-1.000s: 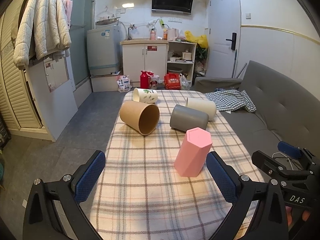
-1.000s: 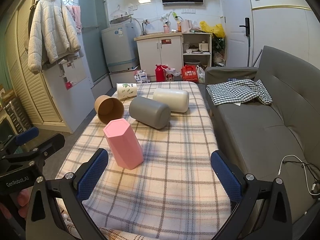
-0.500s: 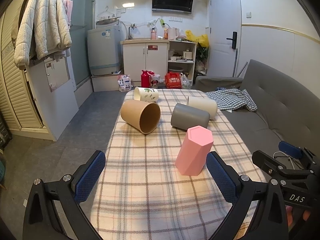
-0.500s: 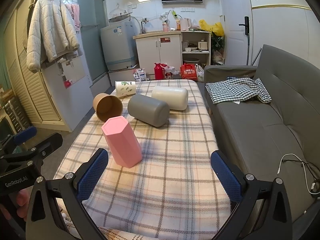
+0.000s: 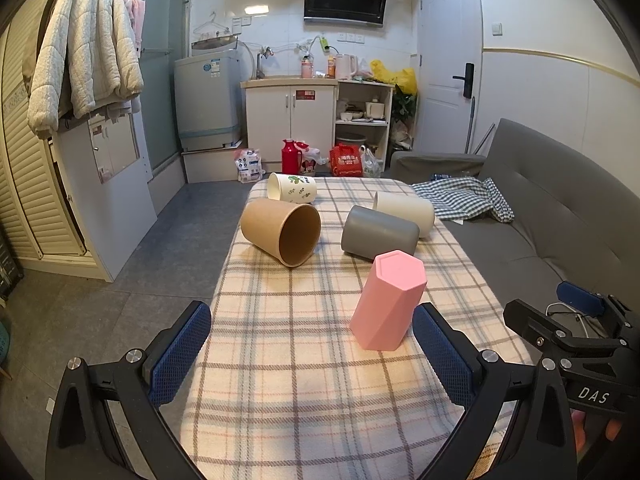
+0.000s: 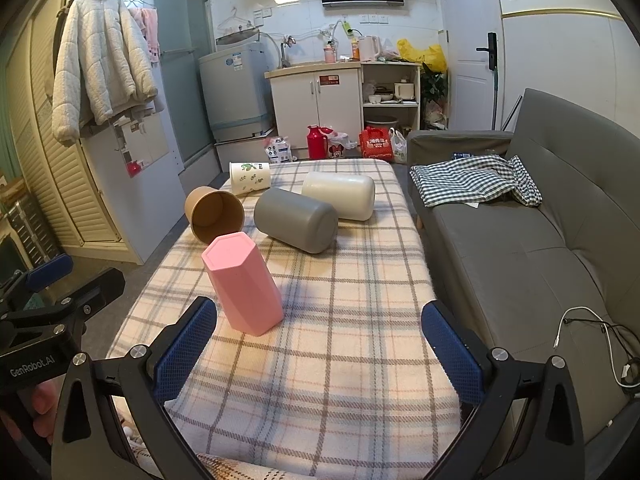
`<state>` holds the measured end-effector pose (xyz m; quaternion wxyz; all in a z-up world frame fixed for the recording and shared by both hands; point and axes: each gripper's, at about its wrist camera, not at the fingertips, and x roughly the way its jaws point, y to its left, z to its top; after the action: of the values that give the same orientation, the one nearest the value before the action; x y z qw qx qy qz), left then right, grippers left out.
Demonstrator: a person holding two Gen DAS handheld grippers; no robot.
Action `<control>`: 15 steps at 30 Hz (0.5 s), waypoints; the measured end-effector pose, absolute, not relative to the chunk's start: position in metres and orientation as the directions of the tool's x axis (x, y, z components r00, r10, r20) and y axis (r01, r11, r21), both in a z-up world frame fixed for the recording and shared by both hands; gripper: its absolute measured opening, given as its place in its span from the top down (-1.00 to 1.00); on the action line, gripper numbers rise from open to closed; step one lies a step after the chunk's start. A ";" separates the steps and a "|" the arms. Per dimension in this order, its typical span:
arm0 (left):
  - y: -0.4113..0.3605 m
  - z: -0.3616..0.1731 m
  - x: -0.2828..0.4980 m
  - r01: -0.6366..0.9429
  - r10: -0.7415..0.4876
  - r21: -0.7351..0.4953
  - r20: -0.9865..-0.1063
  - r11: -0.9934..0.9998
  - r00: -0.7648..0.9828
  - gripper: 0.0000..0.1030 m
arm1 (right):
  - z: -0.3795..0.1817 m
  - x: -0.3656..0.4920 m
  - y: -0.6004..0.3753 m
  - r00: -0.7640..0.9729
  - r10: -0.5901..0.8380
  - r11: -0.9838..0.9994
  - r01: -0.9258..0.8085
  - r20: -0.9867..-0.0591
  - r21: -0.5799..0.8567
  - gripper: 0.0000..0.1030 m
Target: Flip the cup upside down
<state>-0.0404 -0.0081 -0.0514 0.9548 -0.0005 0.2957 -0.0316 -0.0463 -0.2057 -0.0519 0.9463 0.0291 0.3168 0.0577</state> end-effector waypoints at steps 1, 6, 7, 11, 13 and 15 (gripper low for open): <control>-0.008 -0.051 -0.040 0.060 -0.061 -0.020 -0.565 0.998 0.823 -1.00 | -0.052 -0.046 -0.206 0.792 0.128 0.992 -0.091 -0.597 0.091 -1.00; -0.008 -0.052 -0.040 0.060 -0.061 -0.020 -0.566 0.998 0.822 -1.00 | -0.052 -0.046 -0.206 0.792 0.127 0.992 -0.090 -0.597 0.092 -1.00; -0.008 -0.052 -0.040 0.060 -0.061 -0.019 -0.566 0.998 0.822 -1.00 | -0.052 -0.046 -0.206 0.792 0.128 0.992 -0.090 -0.597 0.092 -1.00; -0.009 -0.053 -0.041 0.061 -0.062 -0.021 -0.569 0.998 0.820 -1.00 | -0.053 -0.047 -0.206 0.789 0.128 0.992 -0.090 -0.601 0.093 -1.00; -0.009 -0.053 -0.042 0.062 -0.063 -0.020 -0.568 0.998 0.820 -1.00 | -0.052 -0.047 -0.206 0.789 0.129 0.992 -0.091 -0.601 0.092 -1.00; -0.009 -0.053 -0.041 0.062 -0.063 -0.022 -0.569 0.998 0.820 -1.00 | -0.054 -0.046 -0.205 0.788 0.128 0.992 -0.090 -0.602 0.092 -1.00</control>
<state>-0.0413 -0.0091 -0.0532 0.9538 -0.0012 0.2985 -0.0329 -0.0461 -0.2048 -0.0538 0.9452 0.0292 0.3201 0.0576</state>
